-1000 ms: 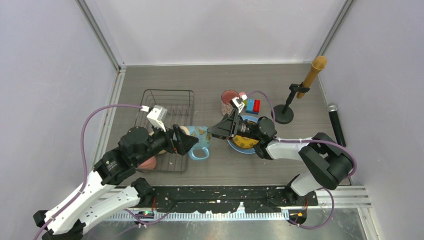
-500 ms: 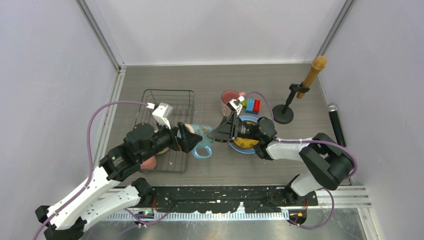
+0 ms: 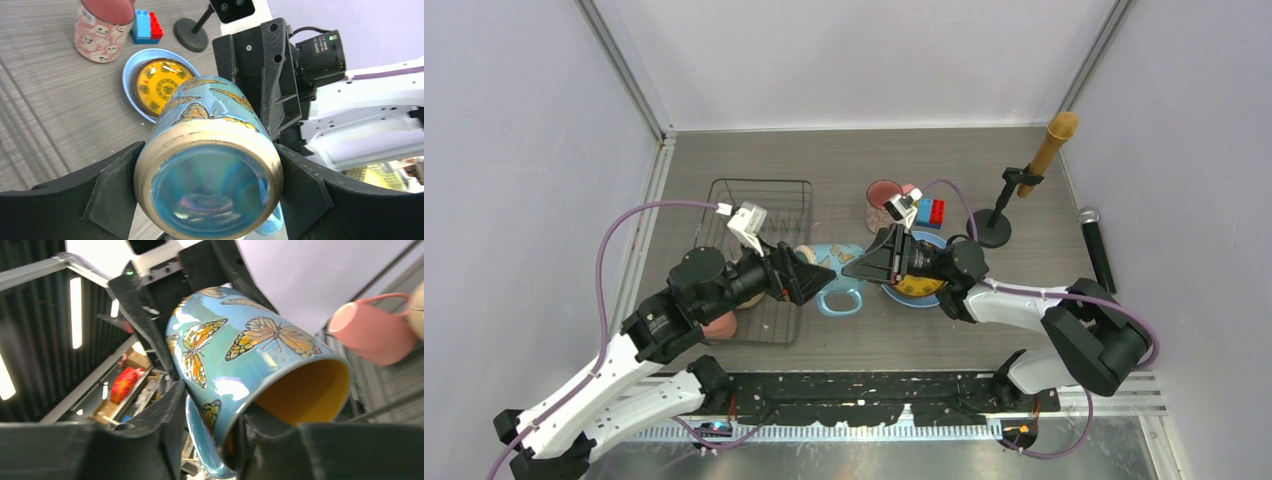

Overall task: Unload the mixed dishes from the dish rack
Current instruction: Place the cup at the center of the board.

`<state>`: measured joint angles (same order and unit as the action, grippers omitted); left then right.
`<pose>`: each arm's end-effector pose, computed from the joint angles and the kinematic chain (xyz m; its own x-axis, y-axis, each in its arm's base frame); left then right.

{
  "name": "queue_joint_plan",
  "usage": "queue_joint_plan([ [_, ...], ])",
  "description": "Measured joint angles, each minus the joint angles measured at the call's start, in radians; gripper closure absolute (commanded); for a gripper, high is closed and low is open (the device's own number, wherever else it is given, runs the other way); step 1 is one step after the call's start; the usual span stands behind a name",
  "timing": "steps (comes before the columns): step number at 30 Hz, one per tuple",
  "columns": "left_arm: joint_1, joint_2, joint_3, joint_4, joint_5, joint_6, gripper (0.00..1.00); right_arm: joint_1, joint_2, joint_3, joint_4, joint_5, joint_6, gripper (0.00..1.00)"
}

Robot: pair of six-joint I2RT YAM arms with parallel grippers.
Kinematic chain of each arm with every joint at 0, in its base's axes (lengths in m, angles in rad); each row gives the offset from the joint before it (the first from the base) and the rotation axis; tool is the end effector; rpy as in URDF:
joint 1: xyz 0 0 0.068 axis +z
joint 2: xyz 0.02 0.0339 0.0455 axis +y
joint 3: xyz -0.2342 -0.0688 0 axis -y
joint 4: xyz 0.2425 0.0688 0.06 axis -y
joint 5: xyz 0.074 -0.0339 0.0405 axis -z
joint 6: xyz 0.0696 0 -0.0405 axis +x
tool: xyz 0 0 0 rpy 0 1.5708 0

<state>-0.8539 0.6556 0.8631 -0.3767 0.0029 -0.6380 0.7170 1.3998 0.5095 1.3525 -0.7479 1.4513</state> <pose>0.1318 -0.1515 0.3408 -0.5390 -0.2881 -0.7915 0.5412 0.6017 -0.5875 0.1884 0.2271 0.2493 -0.8938 0.1864 -0.4078 -0.4459 -0.2727 0.8525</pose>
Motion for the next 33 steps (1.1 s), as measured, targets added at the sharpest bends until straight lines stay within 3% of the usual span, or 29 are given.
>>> queue_joint_plan([
  [4,-0.006,-0.024,-0.001,0.023,0.056,-0.039,0.93,0.004,-0.044,0.000,0.054,-0.008,0.024,0.97],
  [6,-0.012,-0.032,-0.001,0.040,0.090,-0.053,0.85,0.015,-0.063,0.006,0.090,-0.012,0.033,0.99],
  [8,-0.015,-0.035,-0.001,0.048,0.100,-0.056,0.64,0.021,-0.072,0.011,0.100,-0.012,0.037,0.99],
  [11,-0.014,-0.033,-0.002,0.044,0.095,-0.058,0.21,0.019,-0.071,0.011,0.092,-0.013,0.039,0.99],
  [14,-0.014,-0.034,-0.002,0.041,0.088,-0.059,0.02,0.017,-0.071,0.011,0.088,-0.013,0.037,0.99],
  [18,-0.015,-0.034,-0.002,-0.002,0.037,-0.066,0.00,0.018,-0.093,0.011,-0.007,-0.008,-0.011,0.99],
  [23,-0.023,-0.029,0.004,-0.109,-0.050,-0.094,0.00,0.024,-0.224,0.017,-0.366,0.033,-0.198,0.99],
  [28,0.004,-0.018,0.018,-0.248,-0.290,-0.122,0.00,0.012,-0.423,0.043,-0.907,0.206,-0.491,0.99],
  [33,0.004,-0.013,0.018,-0.319,-0.391,-0.143,0.00,0.012,-0.521,0.138,-1.410,0.481,-0.696,0.99],
])
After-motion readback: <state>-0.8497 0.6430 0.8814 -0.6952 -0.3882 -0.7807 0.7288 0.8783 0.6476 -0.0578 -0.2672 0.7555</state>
